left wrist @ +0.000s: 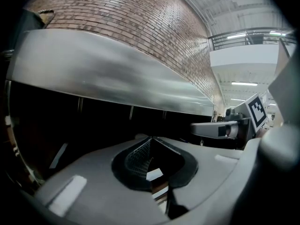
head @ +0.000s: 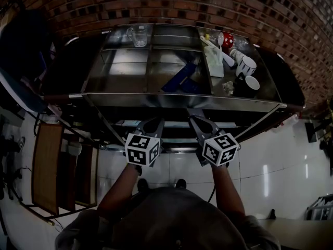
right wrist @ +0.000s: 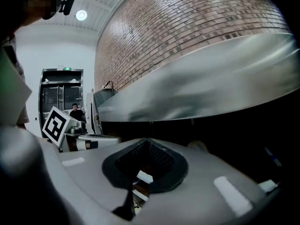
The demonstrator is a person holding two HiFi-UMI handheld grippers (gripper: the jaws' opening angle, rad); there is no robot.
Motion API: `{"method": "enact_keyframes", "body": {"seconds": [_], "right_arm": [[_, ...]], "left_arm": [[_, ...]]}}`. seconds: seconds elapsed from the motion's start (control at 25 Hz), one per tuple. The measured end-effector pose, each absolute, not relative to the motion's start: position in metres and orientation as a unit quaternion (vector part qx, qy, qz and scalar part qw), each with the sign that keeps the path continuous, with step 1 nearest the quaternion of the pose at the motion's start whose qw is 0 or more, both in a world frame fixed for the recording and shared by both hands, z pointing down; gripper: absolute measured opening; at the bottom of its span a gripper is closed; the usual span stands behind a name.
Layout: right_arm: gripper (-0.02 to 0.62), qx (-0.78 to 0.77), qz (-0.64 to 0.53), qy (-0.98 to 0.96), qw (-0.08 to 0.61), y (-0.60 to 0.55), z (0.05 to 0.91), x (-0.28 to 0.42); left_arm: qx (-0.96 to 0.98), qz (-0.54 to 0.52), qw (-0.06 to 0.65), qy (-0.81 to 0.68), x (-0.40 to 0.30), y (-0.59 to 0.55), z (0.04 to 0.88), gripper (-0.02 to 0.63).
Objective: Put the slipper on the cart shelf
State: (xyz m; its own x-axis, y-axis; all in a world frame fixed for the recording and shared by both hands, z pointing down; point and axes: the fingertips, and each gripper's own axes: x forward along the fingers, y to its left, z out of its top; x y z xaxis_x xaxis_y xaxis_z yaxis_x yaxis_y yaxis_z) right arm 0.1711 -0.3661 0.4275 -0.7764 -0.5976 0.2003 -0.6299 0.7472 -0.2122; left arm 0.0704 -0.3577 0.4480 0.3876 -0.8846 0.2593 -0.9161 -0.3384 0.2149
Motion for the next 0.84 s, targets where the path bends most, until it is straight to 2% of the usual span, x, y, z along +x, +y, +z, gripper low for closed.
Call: {"method": "enact_keyframes", "body": {"seconds": [0.84], "right_arm": [[0.0, 0.314, 0.13, -0.939, 0.057, -0.3631, 0.4182, 0.1666]], "left_arm": [[0.821, 0.05, 0.163, -0.546, 0.0751, -0.359, 0.4445, 0.008]]}}
